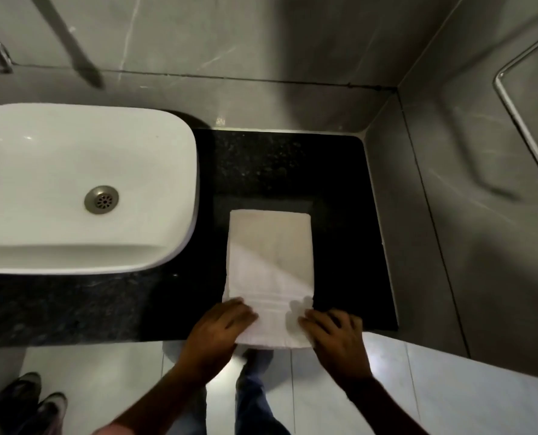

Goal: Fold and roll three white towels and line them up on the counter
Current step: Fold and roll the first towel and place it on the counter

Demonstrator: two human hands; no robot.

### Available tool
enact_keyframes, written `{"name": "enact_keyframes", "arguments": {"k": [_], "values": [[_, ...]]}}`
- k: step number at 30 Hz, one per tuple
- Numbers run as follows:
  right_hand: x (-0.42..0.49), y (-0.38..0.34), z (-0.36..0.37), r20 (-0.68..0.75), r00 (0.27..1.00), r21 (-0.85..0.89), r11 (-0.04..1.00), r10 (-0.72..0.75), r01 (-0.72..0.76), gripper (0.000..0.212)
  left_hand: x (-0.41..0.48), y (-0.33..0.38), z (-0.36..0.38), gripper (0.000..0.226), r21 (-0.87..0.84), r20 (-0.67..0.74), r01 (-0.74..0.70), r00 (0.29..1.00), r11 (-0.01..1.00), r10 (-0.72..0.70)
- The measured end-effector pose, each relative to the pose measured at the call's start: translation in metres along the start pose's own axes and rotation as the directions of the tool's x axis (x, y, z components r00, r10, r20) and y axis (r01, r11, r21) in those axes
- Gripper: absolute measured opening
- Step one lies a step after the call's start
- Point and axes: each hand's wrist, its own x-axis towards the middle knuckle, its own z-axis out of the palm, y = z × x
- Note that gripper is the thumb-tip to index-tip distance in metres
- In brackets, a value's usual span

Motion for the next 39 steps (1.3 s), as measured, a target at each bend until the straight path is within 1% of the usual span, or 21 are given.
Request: {"name": "enact_keyframes", "arguments": {"k": [2,4,5,7,9,10,12,13,15,19,21,23,25,26,28,29,30,32,34,37,39], "values": [[0.004,0.007,-0.005,0.022,1.0,0.122,0.993,-0.01,0.007,0.049,0.001,-0.004,-0.012,0.042,-0.14,-0.042,-0.001,0.999,0.99,-0.005],[0.011,0.008,-0.013,0.075,0.993,0.297,0.949,0.091,-0.11,0.04,0.005,-0.002,-0.026,0.029,-0.399,-0.063,0.147,0.98,0.905,-0.187],[0.016,0.005,-0.016,0.115,0.975,0.413,0.884,0.19,-0.221,0.035,0.009,0.001,-0.029,0.023,-0.526,-0.049,0.24,0.949,0.816,-0.311],[0.029,-0.007,-0.023,0.242,0.893,0.66,0.611,0.379,-0.438,0.03,0.023,0.007,-0.034,0.024,-0.663,-0.023,0.386,0.846,0.642,-0.532],[0.044,-0.017,-0.027,0.289,0.821,0.729,0.444,0.492,-0.522,0.034,0.035,0.01,-0.038,0.038,-0.663,-0.047,0.477,0.743,0.577,-0.668],[0.05,-0.019,-0.027,0.245,0.821,0.686,0.506,0.516,-0.523,0.037,0.039,0.011,-0.039,0.041,-0.616,-0.084,0.498,0.728,0.61,-0.68],[0.054,-0.02,-0.026,0.054,0.884,0.457,0.775,0.465,-0.436,0.034,0.041,0.01,-0.036,0.026,-0.347,-0.185,0.459,0.821,0.818,-0.54],[0.054,-0.02,-0.023,-0.033,0.935,0.276,0.903,0.352,-0.33,0.029,0.04,0.009,-0.034,0.015,-0.149,-0.219,0.393,0.882,0.908,-0.417],[0.053,-0.018,-0.019,-0.066,0.991,0.019,0.993,0.114,-0.113,0.023,0.037,0.003,-0.031,0.02,0.107,-0.194,0.288,0.945,0.951,-0.264],[0.041,-0.008,-0.017,0.026,0.999,-0.02,1.0,-0.02,0.02,0.049,0.033,-0.011,-0.034,0.064,0.273,-0.007,0.126,0.992,0.954,-0.129],[0.042,-0.003,-0.019,0.047,0.995,-0.034,0.995,-0.088,0.09,0.058,0.037,-0.018,-0.042,0.055,0.312,0.024,0.015,0.999,0.95,-0.023],[0.05,0.0,-0.023,0.068,0.992,0.0,0.994,-0.11,0.11,0.049,0.045,-0.024,-0.05,0.043,0.29,0.043,-0.055,0.998,0.955,0.045],[0.064,0.002,-0.03,0.103,0.995,0.14,0.99,-0.004,-0.01,0.043,0.059,-0.024,-0.062,0.039,0.122,0.052,0.049,0.997,0.991,-0.056],[0.073,0.003,-0.033,0.123,0.985,0.274,0.95,0.119,-0.149,0.042,0.068,-0.023,-0.068,0.04,-0.007,0.057,0.169,0.984,0.986,-0.168],[0.092,0.001,-0.039,0.257,0.899,0.596,0.674,0.355,-0.437,0.04,0.084,-0.02,-0.074,0.043,-0.263,0.052,0.383,0.922,0.885,-0.384],[0.103,0.0,-0.04,0.3,0.859,0.673,0.546,0.415,-0.498,0.037,0.091,-0.02,-0.074,0.041,-0.332,0.029,0.417,0.901,0.846,-0.433],[0.111,-0.001,-0.041,0.288,0.853,0.695,0.518,0.435,-0.499,0.03,0.097,-0.019,-0.073,0.033,-0.321,-0.006,0.414,0.898,0.852,-0.439],[0.118,0.004,-0.039,0.075,0.927,0.519,0.779,0.368,-0.352,0.017,0.104,-0.016,-0.067,0.013,-0.168,-0.035,0.389,0.916,0.906,-0.4],[0.112,0.009,-0.034,-0.061,0.985,0.195,0.97,0.162,-0.147,0.032,0.102,-0.017,-0.061,0.024,-0.055,-0.005,0.384,0.923,0.922,-0.385],[0.099,0.019,-0.028,0.004,1.0,0.007,1.0,0.018,-0.018,0.064,0.097,-0.024,-0.062,0.062,0.184,0.045,0.286,0.953,0.94,-0.298],[0.104,0.022,-0.031,0.033,0.998,-0.02,0.999,-0.044,0.045,0.064,0.104,-0.028,-0.07,0.063,0.29,0.082,0.163,0.978,0.943,-0.194]]}}
